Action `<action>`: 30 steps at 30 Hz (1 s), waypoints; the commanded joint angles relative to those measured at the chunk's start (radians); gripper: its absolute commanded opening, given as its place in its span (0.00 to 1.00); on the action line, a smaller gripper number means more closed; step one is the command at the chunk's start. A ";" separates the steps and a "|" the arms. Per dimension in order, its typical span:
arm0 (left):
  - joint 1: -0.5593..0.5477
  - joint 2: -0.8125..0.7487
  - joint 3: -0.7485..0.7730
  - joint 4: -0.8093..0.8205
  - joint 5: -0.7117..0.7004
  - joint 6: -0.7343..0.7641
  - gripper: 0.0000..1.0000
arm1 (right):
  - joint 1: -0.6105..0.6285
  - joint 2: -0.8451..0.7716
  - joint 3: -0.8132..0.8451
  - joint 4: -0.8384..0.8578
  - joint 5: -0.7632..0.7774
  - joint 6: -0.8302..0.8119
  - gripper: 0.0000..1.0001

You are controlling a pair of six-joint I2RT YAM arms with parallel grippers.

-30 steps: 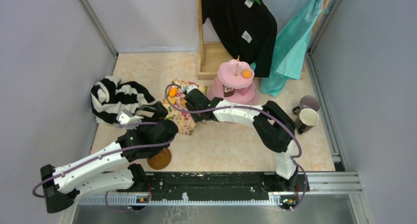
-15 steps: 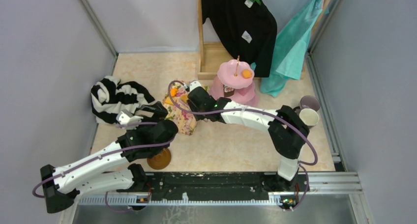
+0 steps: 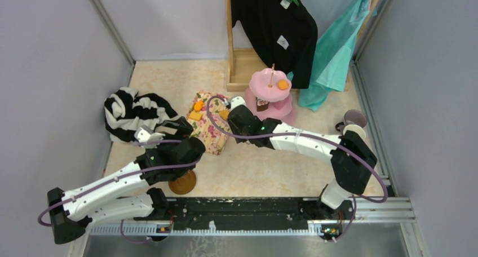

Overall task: Serve the afternoon tea
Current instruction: Pick up the desert from the tray.

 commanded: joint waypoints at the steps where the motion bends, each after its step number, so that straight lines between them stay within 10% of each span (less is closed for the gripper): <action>1: 0.004 0.005 0.027 -0.051 -0.035 -0.032 0.97 | 0.010 -0.083 -0.038 0.020 0.050 0.036 0.15; 30: 0.006 0.029 0.004 0.022 -0.027 0.028 0.97 | -0.112 -0.142 -0.232 0.105 0.094 0.173 0.12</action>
